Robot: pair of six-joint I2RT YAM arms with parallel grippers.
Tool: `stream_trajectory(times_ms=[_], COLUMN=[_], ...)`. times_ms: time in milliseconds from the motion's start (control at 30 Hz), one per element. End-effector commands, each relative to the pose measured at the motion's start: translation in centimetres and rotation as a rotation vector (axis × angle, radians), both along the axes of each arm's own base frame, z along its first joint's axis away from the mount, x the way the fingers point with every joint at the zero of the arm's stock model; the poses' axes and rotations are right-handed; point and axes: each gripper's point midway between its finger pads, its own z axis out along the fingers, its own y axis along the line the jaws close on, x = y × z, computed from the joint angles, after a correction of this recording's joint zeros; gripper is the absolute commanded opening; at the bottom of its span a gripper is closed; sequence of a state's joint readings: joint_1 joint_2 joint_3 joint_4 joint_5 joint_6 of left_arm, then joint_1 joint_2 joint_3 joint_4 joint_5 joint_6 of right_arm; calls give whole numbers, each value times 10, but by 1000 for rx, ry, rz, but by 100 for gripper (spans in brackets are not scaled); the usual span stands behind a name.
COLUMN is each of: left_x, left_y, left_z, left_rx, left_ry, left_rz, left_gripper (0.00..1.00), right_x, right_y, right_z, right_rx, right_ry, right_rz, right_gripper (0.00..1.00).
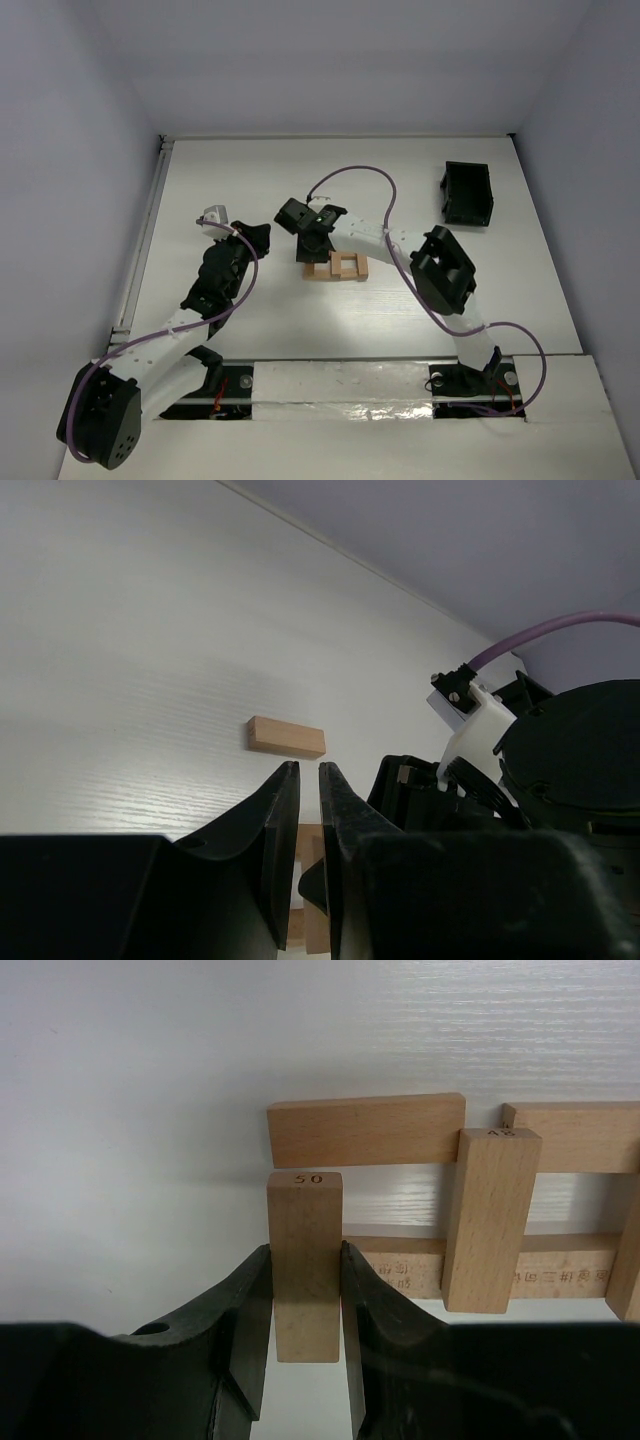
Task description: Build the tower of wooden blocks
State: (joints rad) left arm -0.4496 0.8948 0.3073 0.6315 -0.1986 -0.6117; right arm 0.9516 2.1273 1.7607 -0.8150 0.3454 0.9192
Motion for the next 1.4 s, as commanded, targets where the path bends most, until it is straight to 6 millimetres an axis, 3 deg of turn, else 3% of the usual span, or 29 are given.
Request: stream_trajectory(times_ms=[0,500,633,1367], left_x=[2,3,3,3], left_y=[-1,-2,-2,-2], left_z=[13,12,11,12], left_rx=[-27,-26,-24,-24], left_ry=[-45,-42,-41,-44], left_rz=[-2,-6,-8,-7], left_gripper=[11,11,11,11], right_x=[12,15,17,15], right_y=[14,17,18,13], right_z=[14,13,14,-1], right_rx=[27,15,12,-26], right_ry=[-66,-69,-74,-61], right_rz=[0,7,10,19], right_gripper=[23,24,29,29])
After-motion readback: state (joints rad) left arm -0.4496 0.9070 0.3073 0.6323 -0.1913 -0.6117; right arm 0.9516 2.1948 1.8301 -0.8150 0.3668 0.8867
